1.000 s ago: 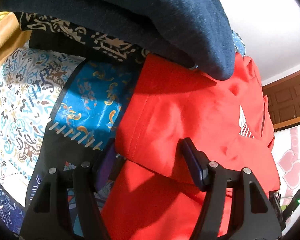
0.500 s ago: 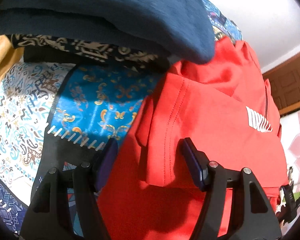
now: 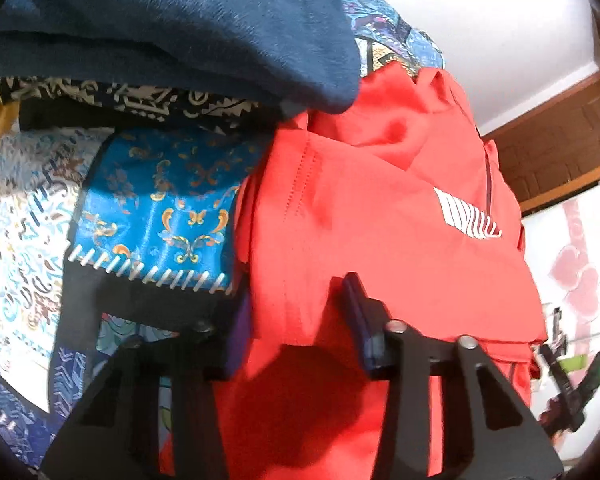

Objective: Fold large clothes

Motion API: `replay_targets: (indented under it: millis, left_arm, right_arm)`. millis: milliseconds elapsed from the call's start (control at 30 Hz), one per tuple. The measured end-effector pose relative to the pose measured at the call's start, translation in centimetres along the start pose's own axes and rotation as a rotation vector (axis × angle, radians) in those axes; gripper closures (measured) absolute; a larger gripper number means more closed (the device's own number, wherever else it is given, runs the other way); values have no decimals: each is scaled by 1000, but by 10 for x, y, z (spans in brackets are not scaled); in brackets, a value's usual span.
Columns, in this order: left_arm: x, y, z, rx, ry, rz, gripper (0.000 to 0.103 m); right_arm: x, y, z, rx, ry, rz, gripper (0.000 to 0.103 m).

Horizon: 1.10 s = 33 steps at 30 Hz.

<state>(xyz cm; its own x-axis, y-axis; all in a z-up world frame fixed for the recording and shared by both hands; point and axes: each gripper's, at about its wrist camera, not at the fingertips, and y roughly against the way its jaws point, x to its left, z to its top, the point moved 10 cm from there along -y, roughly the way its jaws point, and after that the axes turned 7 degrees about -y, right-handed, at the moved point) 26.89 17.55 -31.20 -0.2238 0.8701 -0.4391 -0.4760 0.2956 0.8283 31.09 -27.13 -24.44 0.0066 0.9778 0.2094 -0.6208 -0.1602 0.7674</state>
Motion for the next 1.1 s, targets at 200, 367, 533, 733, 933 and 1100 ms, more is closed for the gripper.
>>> replay_targets:
  millis: [200,367,533,733,933,1100]
  left_arm:
    - [-3,28,2,-50,-27,25,89]
    - [-18,59,14,-102,-92,35,91]
    - [-39,83,21,-160,-230,137,92]
    - [-35,76,10,-147,-258,164,103]
    - [-9,65,-8,-92,-176,161,103]
    - [3,57,-19,-47,-82,95,98]
  right_arm:
    - [17,13,16,-50,39,33,51]
    - [30,18,35,-93,53,66,51]
    - [40,17,47,-124,45,90,51]
    - [43,-17,37,-35,20,92,51]
    - [40,-50,-4,120,64,72,51]
    - [42,-46,-15,111,141,36,50]
